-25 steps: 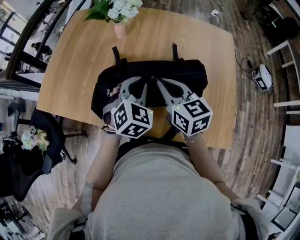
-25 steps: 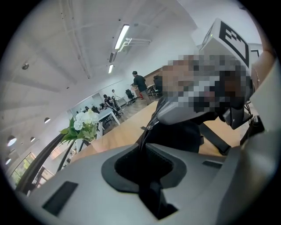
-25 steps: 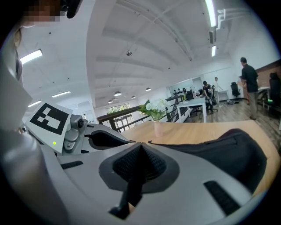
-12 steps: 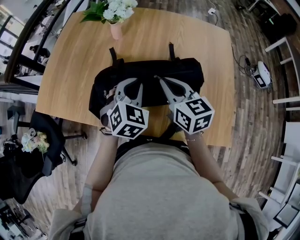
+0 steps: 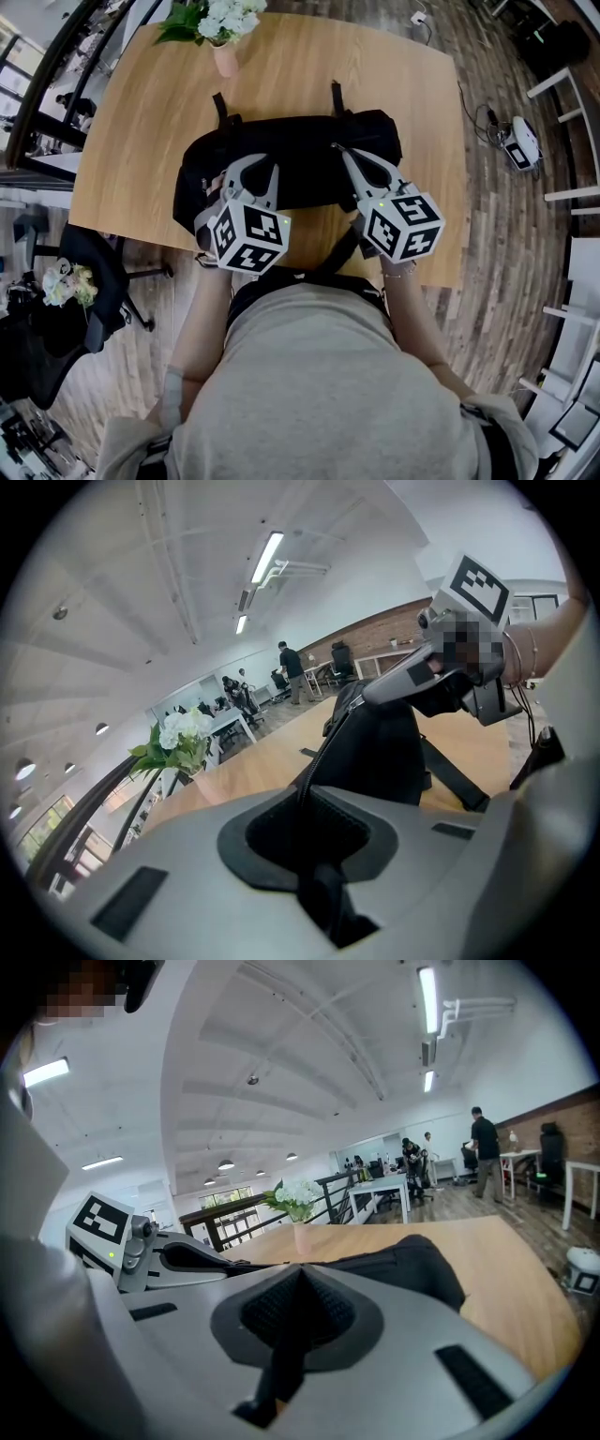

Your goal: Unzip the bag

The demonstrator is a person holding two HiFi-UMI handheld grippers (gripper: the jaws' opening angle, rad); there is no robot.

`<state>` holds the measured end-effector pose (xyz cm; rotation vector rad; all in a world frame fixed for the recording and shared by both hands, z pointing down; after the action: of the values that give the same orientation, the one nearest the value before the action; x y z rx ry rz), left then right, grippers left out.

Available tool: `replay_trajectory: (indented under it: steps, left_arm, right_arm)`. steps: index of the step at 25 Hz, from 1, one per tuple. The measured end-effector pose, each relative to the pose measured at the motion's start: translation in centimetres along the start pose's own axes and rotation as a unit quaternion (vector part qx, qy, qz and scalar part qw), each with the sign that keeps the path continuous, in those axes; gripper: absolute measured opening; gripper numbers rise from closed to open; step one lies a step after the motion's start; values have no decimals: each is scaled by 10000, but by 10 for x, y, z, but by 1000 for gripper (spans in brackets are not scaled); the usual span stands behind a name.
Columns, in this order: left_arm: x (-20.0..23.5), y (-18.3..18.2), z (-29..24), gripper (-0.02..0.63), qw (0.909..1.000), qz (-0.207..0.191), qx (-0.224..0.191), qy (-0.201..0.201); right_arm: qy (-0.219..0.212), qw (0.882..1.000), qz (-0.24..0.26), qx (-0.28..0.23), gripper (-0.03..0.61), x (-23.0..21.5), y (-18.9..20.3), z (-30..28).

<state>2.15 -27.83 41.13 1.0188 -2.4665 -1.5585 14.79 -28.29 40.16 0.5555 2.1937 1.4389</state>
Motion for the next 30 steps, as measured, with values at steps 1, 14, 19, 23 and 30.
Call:
replay_trajectory:
  steps: [1, 14, 19, 23, 30]
  left_arm:
    - [0, 0, 0, 54, 10000, 6, 2, 6]
    - [3, 1, 0, 54, 10000, 77, -11, -26]
    - [2, 0, -1, 52, 10000, -55, 7, -62]
    - [2, 1, -1, 52, 9999, -86, 1, -71]
    - [2, 1, -2, 52, 10000, -2, -48, 12]
  right_arm:
    - [37, 10000, -8, -2, 12, -3, 1, 2]
    - [381, 9992, -122, -77, 12, -33, -3, 17]
    - [582, 9979, -257, -134, 11, -50, -3, 26]
    - [811, 9961, -257, -219, 11, -61, -10, 33]
    - [1030, 9943, -185, -211, 15, -75, -12, 38]
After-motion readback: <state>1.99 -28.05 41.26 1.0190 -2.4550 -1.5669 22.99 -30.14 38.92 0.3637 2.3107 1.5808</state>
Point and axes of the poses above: the fingertips, and each gripper's own axes: z backward along the fingers, x to its left, y out of its underside, the point moved 1 cm from there along z, backward along the fingers, and after that the axes turned 5 degrees about z, right-handed, at the moved point
